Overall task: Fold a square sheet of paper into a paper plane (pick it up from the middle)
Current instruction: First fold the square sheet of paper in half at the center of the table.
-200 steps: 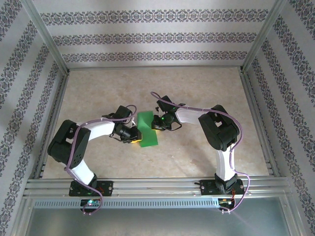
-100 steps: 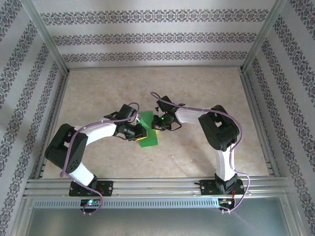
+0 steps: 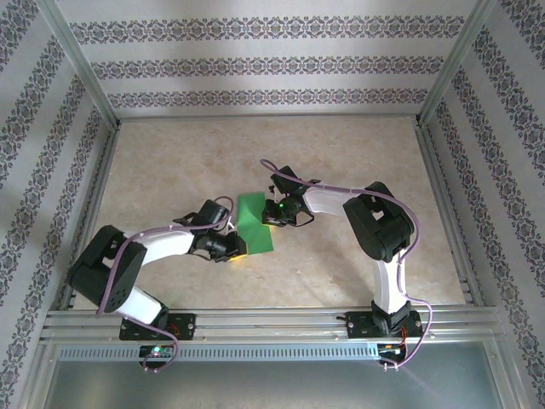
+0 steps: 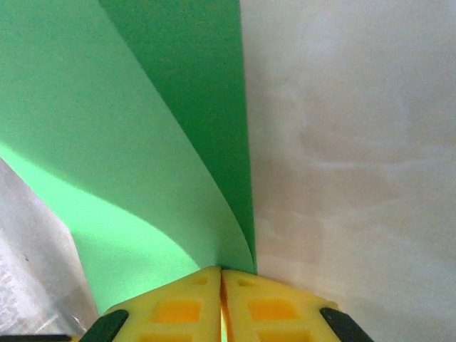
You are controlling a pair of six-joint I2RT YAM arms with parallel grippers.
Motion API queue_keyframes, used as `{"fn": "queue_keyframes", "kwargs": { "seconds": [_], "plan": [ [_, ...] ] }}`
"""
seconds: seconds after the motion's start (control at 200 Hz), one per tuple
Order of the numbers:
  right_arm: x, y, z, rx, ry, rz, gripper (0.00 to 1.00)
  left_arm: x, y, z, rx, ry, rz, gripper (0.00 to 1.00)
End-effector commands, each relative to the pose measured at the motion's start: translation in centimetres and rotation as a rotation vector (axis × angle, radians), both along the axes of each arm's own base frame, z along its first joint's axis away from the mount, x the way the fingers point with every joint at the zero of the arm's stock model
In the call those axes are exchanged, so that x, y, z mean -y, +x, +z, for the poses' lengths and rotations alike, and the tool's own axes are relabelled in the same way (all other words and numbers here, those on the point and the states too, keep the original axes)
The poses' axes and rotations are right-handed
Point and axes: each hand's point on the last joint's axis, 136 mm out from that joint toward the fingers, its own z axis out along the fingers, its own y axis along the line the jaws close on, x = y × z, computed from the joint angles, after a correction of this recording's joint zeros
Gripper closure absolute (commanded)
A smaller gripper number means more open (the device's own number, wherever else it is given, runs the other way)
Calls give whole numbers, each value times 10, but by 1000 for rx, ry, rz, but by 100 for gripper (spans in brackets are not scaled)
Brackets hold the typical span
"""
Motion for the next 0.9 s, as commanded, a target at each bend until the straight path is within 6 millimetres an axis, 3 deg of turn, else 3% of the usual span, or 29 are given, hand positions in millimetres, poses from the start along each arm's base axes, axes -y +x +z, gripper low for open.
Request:
{"fn": "queue_keyframes", "kwargs": {
  "seconds": [0.0, 0.145, 0.23, 0.335, 0.47, 0.63, 0.894],
  "plan": [
    [76, -46, -84, -180, -365, -46, 89, -9, -26, 8, -69, -6, -13, 79],
    [80, -45, -85, -175, -375, -44, 89, -12, 34, 57, 113, -124, 78, 79],
    [80, -45, -86, -178, -372, -40, 89, -14, 69, 74, 200, -130, 95, 80],
    [81, -44, -87, -181, -377, -40, 89, -4, 104, 75, 241, -141, 92, 81],
    [81, -44, -87, -187, -375, -39, 89, 12, 135, 62, 241, -202, 115, 83],
    [80, -45, -87, -193, -375, -37, 89, 15, 141, 39, 207, -193, 113, 83],
    [85, -48, -90, -199, -402, -36, 89, -21, 120, -14, 98, 60, 112, 83]
  ]
}}
